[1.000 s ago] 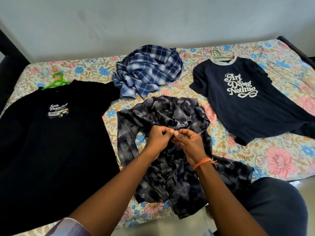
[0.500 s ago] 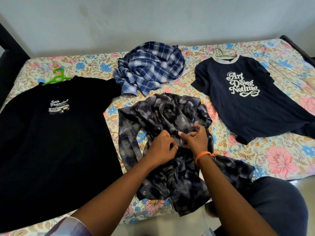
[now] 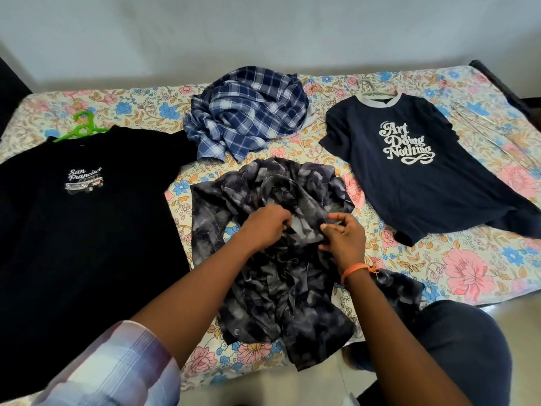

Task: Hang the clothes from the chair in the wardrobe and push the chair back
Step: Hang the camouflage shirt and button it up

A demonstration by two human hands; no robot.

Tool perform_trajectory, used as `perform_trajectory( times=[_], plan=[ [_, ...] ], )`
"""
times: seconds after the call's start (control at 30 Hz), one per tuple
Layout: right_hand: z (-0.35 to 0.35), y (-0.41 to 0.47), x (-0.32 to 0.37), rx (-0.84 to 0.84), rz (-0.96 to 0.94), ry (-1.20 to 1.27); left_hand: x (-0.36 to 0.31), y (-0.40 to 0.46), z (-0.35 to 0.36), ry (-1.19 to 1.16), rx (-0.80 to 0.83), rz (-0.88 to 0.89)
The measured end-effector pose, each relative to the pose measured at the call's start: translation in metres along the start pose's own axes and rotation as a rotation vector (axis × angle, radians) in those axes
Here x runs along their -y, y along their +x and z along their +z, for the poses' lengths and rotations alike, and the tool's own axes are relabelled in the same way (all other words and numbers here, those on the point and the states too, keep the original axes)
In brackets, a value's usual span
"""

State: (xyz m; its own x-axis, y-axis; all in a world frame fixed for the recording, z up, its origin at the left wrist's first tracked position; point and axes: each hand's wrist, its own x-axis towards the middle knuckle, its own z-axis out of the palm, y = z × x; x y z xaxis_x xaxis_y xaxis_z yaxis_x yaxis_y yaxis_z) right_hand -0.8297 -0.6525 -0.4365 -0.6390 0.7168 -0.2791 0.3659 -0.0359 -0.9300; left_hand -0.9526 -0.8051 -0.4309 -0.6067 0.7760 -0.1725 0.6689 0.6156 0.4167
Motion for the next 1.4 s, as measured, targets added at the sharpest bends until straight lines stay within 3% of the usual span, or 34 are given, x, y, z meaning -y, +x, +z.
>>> perform_trajectory(
  times=[0.13,0.2,0.33,0.43,0.6,0.73,0.97,1.1,1.2,1.4],
  plan=[
    [-0.012,0.019,-0.001,-0.138,-0.179,-0.198,0.010,-0.006,-0.023,0.043,-0.077,-0.005],
    [-0.013,0.024,0.001,-0.047,-0.167,-0.337,0.015,-0.011,-0.033,0.062,-0.094,-0.071],
    [-0.006,0.021,-0.003,0.250,-0.047,-0.585,0.014,-0.013,-0.040,0.081,0.126,-0.239],
    [0.000,0.017,-0.014,0.270,-0.088,-0.696,0.009,-0.012,-0.029,0.198,0.091,-0.328],
    [0.000,0.018,-0.022,0.190,-0.156,-0.672,0.004,0.009,-0.017,0.277,-0.185,-0.444],
    [-0.013,0.028,-0.013,0.185,-0.152,-0.633,0.008,0.026,-0.022,0.115,-0.144,-0.515],
    [-0.056,0.048,-0.004,0.089,-0.125,-0.581,-0.032,0.058,-0.026,-0.001,-0.359,-0.344],
    [-0.099,0.061,-0.009,0.031,-0.046,-0.485,-0.081,0.096,-0.018,-0.027,-0.315,-0.258],
    [-0.133,0.075,-0.002,-0.016,-0.042,-0.456,-0.104,0.125,-0.004,-0.021,-0.190,-0.259],
    [-0.228,0.158,0.014,-0.257,-0.107,-0.574,-0.087,0.163,0.040,-0.017,-0.057,-0.435]
  ],
)
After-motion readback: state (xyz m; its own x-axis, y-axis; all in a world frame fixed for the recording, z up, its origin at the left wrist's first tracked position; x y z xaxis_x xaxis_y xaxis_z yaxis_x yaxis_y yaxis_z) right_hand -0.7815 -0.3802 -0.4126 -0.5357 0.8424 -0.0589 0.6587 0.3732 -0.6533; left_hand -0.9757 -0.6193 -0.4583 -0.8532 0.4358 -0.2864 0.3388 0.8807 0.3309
